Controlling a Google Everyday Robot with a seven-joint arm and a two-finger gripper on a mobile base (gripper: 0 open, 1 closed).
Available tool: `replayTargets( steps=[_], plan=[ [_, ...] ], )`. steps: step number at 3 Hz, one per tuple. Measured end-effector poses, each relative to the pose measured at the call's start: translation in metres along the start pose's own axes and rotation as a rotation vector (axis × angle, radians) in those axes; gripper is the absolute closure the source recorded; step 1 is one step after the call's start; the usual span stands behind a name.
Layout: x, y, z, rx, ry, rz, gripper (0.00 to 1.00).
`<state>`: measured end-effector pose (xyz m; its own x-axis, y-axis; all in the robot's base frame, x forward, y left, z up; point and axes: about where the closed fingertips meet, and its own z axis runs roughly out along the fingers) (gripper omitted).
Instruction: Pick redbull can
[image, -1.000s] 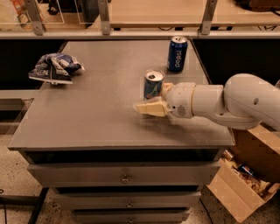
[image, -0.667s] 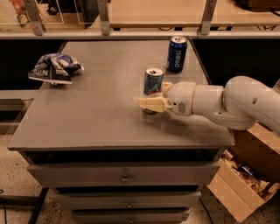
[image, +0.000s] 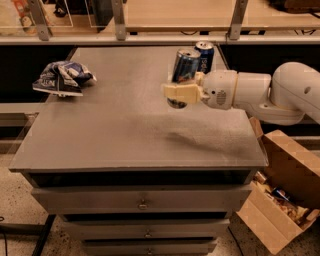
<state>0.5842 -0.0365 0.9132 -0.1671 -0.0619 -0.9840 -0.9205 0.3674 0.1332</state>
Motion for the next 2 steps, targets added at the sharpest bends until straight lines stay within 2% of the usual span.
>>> replayTargets(
  steps=[1, 2],
  plan=[
    [-0.0399, 0.0048, -0.017, -0.007, -0.033, -0.054, 1.0],
    [-0.0446, 0.0052, -0.0179, -0.008, -0.037, -0.061, 1.0]
  ],
)
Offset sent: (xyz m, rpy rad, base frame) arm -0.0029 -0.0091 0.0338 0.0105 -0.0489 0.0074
